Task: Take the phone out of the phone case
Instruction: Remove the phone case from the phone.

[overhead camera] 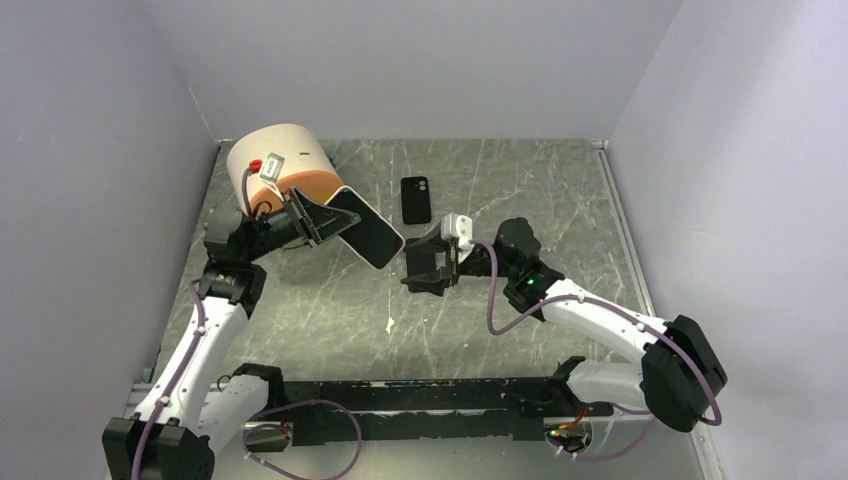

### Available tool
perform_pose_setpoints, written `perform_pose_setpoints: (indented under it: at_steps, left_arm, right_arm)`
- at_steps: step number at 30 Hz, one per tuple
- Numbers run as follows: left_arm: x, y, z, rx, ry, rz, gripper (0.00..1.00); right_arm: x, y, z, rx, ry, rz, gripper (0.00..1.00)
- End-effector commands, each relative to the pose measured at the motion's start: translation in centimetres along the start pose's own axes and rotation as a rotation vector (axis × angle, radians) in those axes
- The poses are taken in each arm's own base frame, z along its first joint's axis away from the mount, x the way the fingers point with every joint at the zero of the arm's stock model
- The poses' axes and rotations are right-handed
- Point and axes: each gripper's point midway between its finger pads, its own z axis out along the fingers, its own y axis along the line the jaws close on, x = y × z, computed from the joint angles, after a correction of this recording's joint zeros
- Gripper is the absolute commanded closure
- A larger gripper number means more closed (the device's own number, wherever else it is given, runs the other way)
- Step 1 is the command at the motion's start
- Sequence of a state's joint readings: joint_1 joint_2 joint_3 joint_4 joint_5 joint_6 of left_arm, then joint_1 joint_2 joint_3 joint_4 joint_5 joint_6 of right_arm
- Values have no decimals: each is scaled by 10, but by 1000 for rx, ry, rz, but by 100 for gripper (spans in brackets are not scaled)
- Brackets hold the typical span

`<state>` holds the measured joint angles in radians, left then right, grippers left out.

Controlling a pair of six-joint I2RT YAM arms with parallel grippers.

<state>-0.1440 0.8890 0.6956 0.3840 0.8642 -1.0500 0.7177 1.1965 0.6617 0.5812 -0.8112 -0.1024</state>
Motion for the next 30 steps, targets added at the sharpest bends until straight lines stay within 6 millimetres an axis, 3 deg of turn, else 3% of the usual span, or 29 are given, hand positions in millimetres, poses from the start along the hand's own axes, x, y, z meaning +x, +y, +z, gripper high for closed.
perform_pose_setpoints:
  at_steps: [1, 9, 24, 30]
  left_arm:
    - [3, -39, -7, 103, 150, 213, 97]
    - [20, -46, -15, 171, 335, 266, 98]
    - [32, -45, -20, 226, 375, 264, 97]
    - [35, -41, -21, 213, 383, 265, 98]
  right_arm:
    - [-18, -3, -2, -12, 9, -54, 36]
    - [-28, -6, 6, -65, 56, -70, 37]
    - [-40, 16, 19, -232, 64, -95, 51]
    - [-40, 24, 20, -288, 75, -91, 51]
